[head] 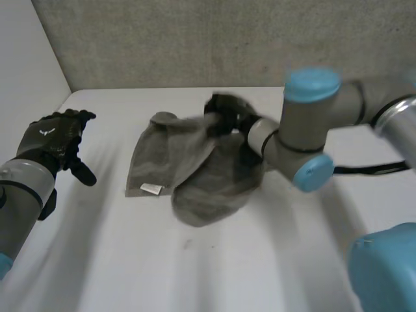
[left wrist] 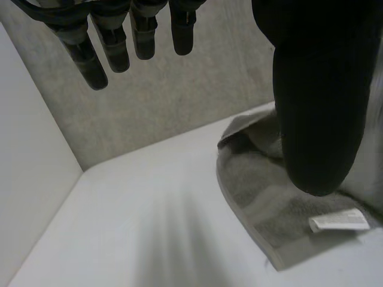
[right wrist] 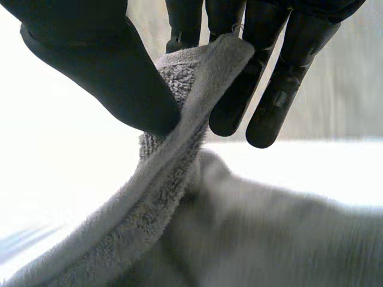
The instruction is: Fold the towel.
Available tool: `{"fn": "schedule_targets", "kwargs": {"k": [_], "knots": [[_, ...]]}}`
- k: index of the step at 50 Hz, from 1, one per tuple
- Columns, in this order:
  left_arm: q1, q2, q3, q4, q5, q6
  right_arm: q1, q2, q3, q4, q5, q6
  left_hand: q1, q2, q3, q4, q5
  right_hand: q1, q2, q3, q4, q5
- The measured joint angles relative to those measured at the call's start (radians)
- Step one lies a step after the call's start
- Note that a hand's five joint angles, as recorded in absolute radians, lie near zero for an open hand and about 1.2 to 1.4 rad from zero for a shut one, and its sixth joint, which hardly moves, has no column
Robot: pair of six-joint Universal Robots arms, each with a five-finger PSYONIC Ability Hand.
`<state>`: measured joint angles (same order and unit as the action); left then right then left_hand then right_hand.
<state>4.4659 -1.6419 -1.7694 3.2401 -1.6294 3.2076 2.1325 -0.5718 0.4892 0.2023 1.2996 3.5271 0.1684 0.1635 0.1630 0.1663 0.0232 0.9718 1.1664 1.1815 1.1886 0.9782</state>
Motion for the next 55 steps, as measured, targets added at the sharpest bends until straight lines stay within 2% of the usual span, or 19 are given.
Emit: {"fn": "schedule_targets", "kwargs": {"k": [9, 15, 16, 18, 20, 25, 26, 33, 36, 40, 45, 50, 55], "knots": [[0.004, -0.083, 0.063, 0.125, 0.004, 0.0, 0.002, -0.321, 0.063, 0.068, -0.009, -0.319, 0.0, 0.0, 0.0, 0.0, 0.0, 0.0, 0.0, 0.0, 0.0, 0.003], [0.005, -0.188, 0.149, 0.192, 0.04, -0.004, 0.002, -0.518, 0.127, 0.133, -0.01, -0.509, 0.0, 0.0, 0.0, 0.0, 0.0, 0.0, 0.0, 0.0, 0.0, 0.004], [0.004, -0.223, 0.174, 0.199, 0.063, -0.008, 0.001, -0.571, 0.154, 0.141, -0.011, -0.545, 0.0, 0.0, 0.0, 0.0, 0.0, 0.0, 0.0, 0.0, 0.0, 0.004], [0.003, -0.236, 0.183, 0.201, 0.073, -0.011, 0.001, -0.591, 0.166, 0.143, -0.012, -0.557, 0.0, 0.0, 0.0, 0.0, 0.0, 0.0, 0.0, 0.0, 0.0, 0.004], [-0.003, -0.296, 0.222, 0.204, 0.129, -0.038, -0.004, -0.683, 0.224, 0.149, -0.013, -0.608, 0.0, 0.0, 0.0, 0.0, 0.0, 0.0, 0.0, 0.0, 0.0, 0.004], [-0.024, -0.365, 0.261, 0.2, 0.225, -0.133, -0.01, -0.802, 0.31, 0.147, -0.01, -0.674, 0.0, 0.0, 0.0, 0.0, 0.0, 0.0, 0.0, 0.0, 0.0, 0.004], [-0.038, -0.379, 0.266, 0.197, 0.265, -0.184, -0.011, -0.84, 0.338, 0.147, -0.006, -0.699, 0.0, 0.0, 0.0, 0.0, 0.0, 0.0, 0.0, 0.0, 0.0, 0.004], [-0.085, -0.39, 0.251, 0.177, 0.381, -0.312, -0.011, -0.896, 0.39, 0.147, 0.005, -0.75, 0.0, 0.0, 0.0, 0.0, 0.0, 0.0, 0.0, 0.005, 0.005, 0.003], [-0.088, -0.378, 0.24, 0.166, 0.396, -0.32, -0.011, -0.9, 0.409, 0.148, 0.009, -0.758, 0.0, 0.0, 0.0, 0.0, 0.0, 0.0, 0.0, 0.005, 0.005, 0.004], [-0.076, -0.355, 0.23, 0.154, 0.399, -0.315, -0.011, -0.895, 0.43, 0.148, 0.01, -0.762, 0.0, 0.0, 0.0, 0.0, 0.0, 0.0, 0.0, 0.005, 0.005, 0.004], [-0.006, -0.288, 0.19, 0.128, 0.4, -0.294, -0.011, -0.883, 0.454, 0.144, 0.012, -0.765, 0.0, 0.0, 0.0, 0.0, 0.0, 0.0, 0.0, 0.005, 0.005, 0.004], [0.029, -0.248, 0.151, 0.11, 0.404, -0.274, -0.014, -0.879, 0.466, 0.139, 0.014, -0.766, 0.0, 0.0, 0.0, 0.0, 0.0, 0.0, 0.0, 0.005, 0.005, 0.004], [0.056, -0.221, 0.078, 0.092, 0.407, -0.199, -0.026, -0.878, 0.474, 0.135, 0.017, -0.767, 0.0, 0.0, 0.0, 0.0, 0.0, 0.0, 0.0, 0.005, 0.005, 0.004]]}}
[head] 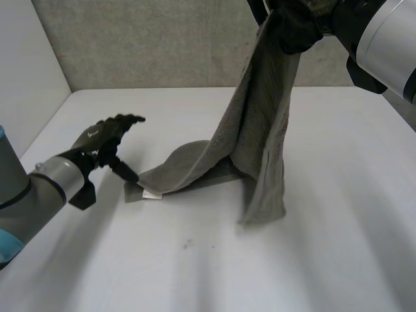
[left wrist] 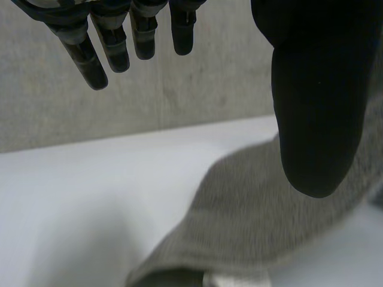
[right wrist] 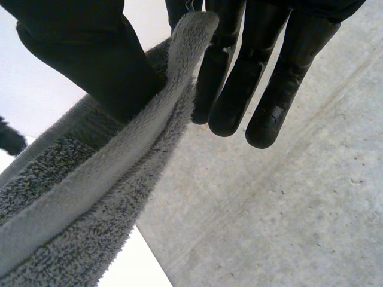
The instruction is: Fold the towel.
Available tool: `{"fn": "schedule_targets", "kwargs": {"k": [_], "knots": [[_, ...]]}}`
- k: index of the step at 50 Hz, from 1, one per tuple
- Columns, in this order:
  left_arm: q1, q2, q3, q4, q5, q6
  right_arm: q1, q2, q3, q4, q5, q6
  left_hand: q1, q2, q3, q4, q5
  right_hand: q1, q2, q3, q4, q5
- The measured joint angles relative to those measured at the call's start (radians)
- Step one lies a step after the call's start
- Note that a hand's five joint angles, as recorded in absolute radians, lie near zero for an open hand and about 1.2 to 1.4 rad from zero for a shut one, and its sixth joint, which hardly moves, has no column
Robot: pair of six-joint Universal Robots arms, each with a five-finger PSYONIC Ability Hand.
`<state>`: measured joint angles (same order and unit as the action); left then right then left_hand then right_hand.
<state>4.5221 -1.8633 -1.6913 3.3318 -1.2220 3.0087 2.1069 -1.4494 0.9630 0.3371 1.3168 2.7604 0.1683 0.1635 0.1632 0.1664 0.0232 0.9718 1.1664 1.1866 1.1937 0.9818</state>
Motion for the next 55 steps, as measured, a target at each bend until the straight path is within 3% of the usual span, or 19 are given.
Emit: {"fn": "schedule_targets", "kwargs": {"k": [10, 22, 24, 27, 29, 30, 36, 41, 46, 52, 55], "knots": [[0.003, -0.088, -0.039, 0.001, -0.002, 0.198, -0.008, -0.014, -0.026, -0.001, 0.005, 0.004, 0.0, 0.0, 0.0, 0.0, 0.0, 0.0, 0.0, 0.0, 0.0, 0.0], [-0.059, -0.276, 0.143, 0.01, -0.026, 0.211, -0.008, -0.07, -0.051, -0.002, 0.011, 0.015, 0.038, 0.04, 0.04, 0.036, 0.004, 0.0, 0.0, 0.0, 0.0, 0.0], [-0.072, -0.304, 0.176, 0.012, -0.041, 0.209, -0.008, -0.084, -0.05, -0.002, 0.012, 0.016, 0.148, 0.158, 0.159, 0.156, 0.108, 0.0, 0.0, 0.0, 0.0, 0.0], [-0.093, -0.346, 0.223, 0.031, -0.081, 0.204, -0.01, -0.094, -0.044, -0.003, 0.02, 0.016, 0.51, 0.511, 0.487, 0.485, 0.451, 0.0, 0.0, 0.0, 0.0, 0.0], [-0.101, -0.362, 0.239, 0.048, -0.099, 0.201, -0.012, -0.097, -0.042, -0.003, 0.024, 0.016, 0.609, 0.585, 0.584, 0.583, 0.549, 0.0, 0.0, 0.0, 0.0, 0.0], [-0.107, -0.374, 0.25, 0.069, -0.115, 0.2, -0.014, -0.098, -0.039, -0.004, 0.031, 0.016, 0.852, 0.832, 0.83, 0.813, 0.779, 0.0, 0.0, 0.0, 0.0, 0.0], [-0.114, -0.389, 0.268, 0.16, -0.2, 0.204, -0.073, -0.1, -0.02, -0.017, 0.061, 0.011, 0.987, 1.023, 1.022, 1.019, 0.975, 0.0, 0.0, 0.0, 0.0, 0.0], [-0.099, -0.321, 0.256, 0.181, -0.269, 0.212, -0.168, -0.097, -0.002, -0.022, 0.056, 0.004, 1.002, 1.047, 1.046, 1.044, 0.999, 0.0, 0.0, 0.0, 0.0, 0.0], [-0.054, -0.059, 0.21, 0.169, -0.302, 0.231, -0.292, -0.083, 0.041, -0.013, 0.01, -0.016, 1.008, 1.052, 1.051, 1.048, 1.008, 0.0, 0.0, 0.0, 0.0, 0.0], [-0.037, 0.155, 0.192, 0.131, -0.281, 0.264, -0.341, -0.066, 0.094, -0.005, -0.026, -0.068, 1.017, 1.053, 1.052, 1.049, 1.009, 0.0, 0.0, 0.0, 0.0, 0.0], [-0.028, 0.29, 0.19, 0.034, -0.223, 0.33, -0.36, -0.047, 0.141, 0.02, -0.037, -0.152, 1.017, 1.054, 1.052, 1.05, 1.012, 0.0, 0.0, 0.0, 0.0, 0.0]]}}
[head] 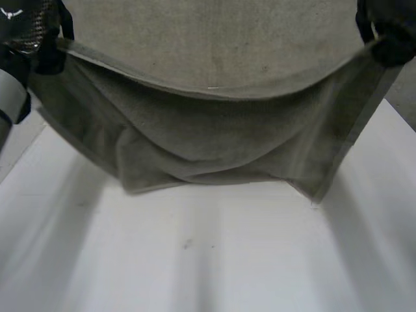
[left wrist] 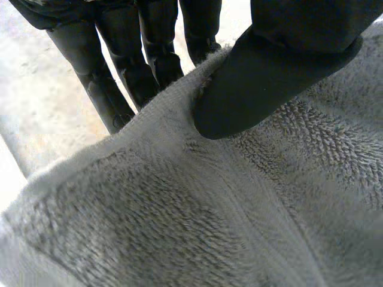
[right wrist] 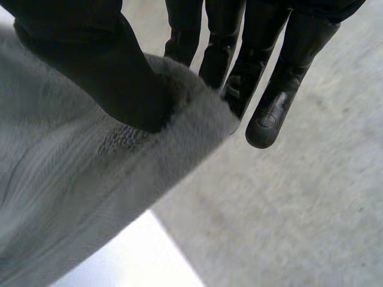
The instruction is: Fold the towel.
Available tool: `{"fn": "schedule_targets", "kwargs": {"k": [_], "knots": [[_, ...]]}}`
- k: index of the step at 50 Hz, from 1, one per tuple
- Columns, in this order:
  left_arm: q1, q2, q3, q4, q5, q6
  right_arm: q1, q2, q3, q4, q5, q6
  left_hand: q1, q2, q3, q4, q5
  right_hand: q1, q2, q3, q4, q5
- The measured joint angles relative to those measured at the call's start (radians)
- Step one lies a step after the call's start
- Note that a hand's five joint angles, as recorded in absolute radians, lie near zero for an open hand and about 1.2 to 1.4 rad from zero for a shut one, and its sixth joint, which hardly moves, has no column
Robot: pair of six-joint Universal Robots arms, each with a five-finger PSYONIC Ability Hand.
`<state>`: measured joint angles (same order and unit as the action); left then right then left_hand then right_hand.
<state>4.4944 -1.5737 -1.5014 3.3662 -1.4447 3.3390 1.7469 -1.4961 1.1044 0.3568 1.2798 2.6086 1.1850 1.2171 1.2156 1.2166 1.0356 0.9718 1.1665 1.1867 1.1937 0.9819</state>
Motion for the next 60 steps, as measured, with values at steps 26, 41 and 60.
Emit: {"fn": "schedule_targets", "kwargs": {"k": [26, 41, 60], "knots": [[0.003, -0.471, 0.113, -0.517, 0.013, 0.398, 0.025, 0.399, 0.135, 0.245, 0.123, -0.409, 0.0, 0.0, 0.0, 0.001, 0.0, 0.0, 0.0, 0.0, 0.0, 0.001], [-0.024, -0.554, 0.432, 0.177, 0.013, 0.347, 0.101, 0.495, -0.306, -0.48, 0.26, -0.172, 0.0, 0.001, 0.001, 0.001, 0.001, 0.0, 0.005, 0.002, 0.0, 0.001], [0.011, -0.436, 0.152, 0.393, 0.005, 0.212, 0.092, 0.343, 0.055, -0.621, 0.187, -0.081, 0.005, 0.001, 0.001, 0.001, 0.004, 0.0, 0.005, 0.002, 0.0, 0.005]]}}
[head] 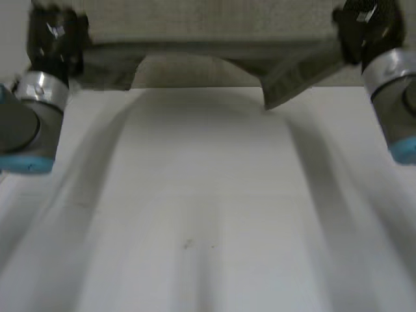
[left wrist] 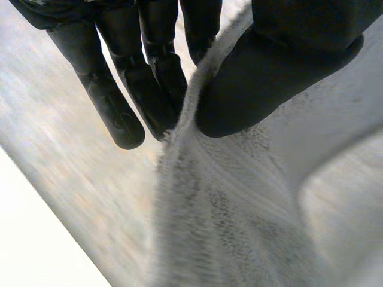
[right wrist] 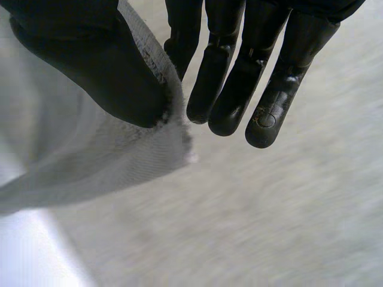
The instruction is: Fold the towel.
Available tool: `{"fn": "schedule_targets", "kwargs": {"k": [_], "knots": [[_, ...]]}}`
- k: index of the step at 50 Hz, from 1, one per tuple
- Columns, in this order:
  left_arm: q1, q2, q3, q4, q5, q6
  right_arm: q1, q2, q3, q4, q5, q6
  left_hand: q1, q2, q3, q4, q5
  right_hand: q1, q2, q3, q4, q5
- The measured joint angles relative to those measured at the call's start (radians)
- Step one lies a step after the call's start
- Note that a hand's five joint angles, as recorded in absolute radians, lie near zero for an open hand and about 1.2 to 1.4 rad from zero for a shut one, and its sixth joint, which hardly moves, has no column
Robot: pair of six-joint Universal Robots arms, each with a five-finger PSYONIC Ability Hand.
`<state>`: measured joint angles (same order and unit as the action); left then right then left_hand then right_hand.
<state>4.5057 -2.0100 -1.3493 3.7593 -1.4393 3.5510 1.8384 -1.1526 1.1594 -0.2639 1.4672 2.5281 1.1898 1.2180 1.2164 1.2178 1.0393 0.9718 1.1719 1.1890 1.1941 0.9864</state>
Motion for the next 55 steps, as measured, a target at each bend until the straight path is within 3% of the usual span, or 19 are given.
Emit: {"fn": "schedule_targets", "kwargs": {"k": [6, 18, 25, 30, 33, 34, 37, 45, 47, 50, 55], "knots": [[0.008, -0.035, -0.121, -0.055, 0.048, 0.008, -0.001, 0.032, 0.111, 0.078, -0.054, -0.028, 0.005, 0.0, 0.0, 0.0, 0.0, 0.0, 0.0, 0.0, 0.0, 0.001], [0.055, -0.103, -0.318, -0.25, 0.076, 0.177, -0.007, 0.079, 0.348, 0.316, -0.077, -0.32, 0.005, 0.0, 0.0, 0.0, 0.0, 0.0, 0.0, 0.0, 0.0, 0.001], [0.081, 0.049, -0.443, -0.483, 0.065, 0.332, -0.069, -0.053, 0.468, 0.58, -0.077, -0.442, 0.005, 0.0, 0.0, 0.0, 0.0, 0.0, 0.0, 0.0, 0.0, 0.001], [0.109, 0.239, -0.52, -0.741, 0.065, 0.389, -0.141, -0.216, 0.571, 0.785, -0.086, -0.535, 0.005, 0.0, 0.0, 0.0, 0.0, 0.0, 0.0, 0.0, 0.0, 0.001], [0.119, 0.307, -0.534, -0.835, 0.068, 0.395, -0.176, -0.301, 0.606, 0.864, -0.109, -0.571, 0.005, 0.0, 0.0, 0.0, 0.0, 0.0, 0.0, 0.0, 0.0, 0.001], [0.13, 0.382, -0.541, -0.936, 0.071, 0.398, -0.203, -0.365, 0.625, 0.915, -0.14, -0.593, 0.005, 0.0, 0.0, 0.0, 0.0, 0.0, 0.0, 0.0, 0.0, 0.001], [0.141, 0.46, -0.531, -1.024, 0.076, 0.398, -0.246, -0.451, 0.637, 0.969, -0.219, -0.622, 0.009, 0.0, 0.0, 0.0, 0.002, 0.0, 0.0, 0.0, 0.0, 0.003], [0.15, 0.485, -0.454, -0.975, 0.098, 0.395, -0.305, -0.465, 0.583, 0.933, -0.363, -0.61, 0.009, 0.0, 0.0, 0.0, 0.002, 0.0, 0.0, 0.0, 0.0, 0.006], [0.134, 0.401, -0.394, -0.855, 0.103, 0.389, -0.298, -0.392, 0.527, 0.863, -0.38, -0.543, 0.009, 0.0, 0.0, 0.0, 0.002, 0.0, 0.0, 0.0, 0.0, 0.006], [0.112, 0.31, -0.34, -0.764, 0.101, 0.383, -0.27, -0.309, 0.466, 0.806, -0.352, -0.479, 0.01, 0.0, 0.0, 0.0, 0.002, 0.0, 0.0, 0.0, 0.0, 0.006], [0.046, 0.058, -0.172, -0.627, 0.072, 0.355, -0.177, -0.071, 0.276, 0.693, -0.189, -0.362, 0.013, 0.0, 0.0, 0.0, 0.002, 0.0, 0.0, 0.0, 0.0, 0.006]]}}
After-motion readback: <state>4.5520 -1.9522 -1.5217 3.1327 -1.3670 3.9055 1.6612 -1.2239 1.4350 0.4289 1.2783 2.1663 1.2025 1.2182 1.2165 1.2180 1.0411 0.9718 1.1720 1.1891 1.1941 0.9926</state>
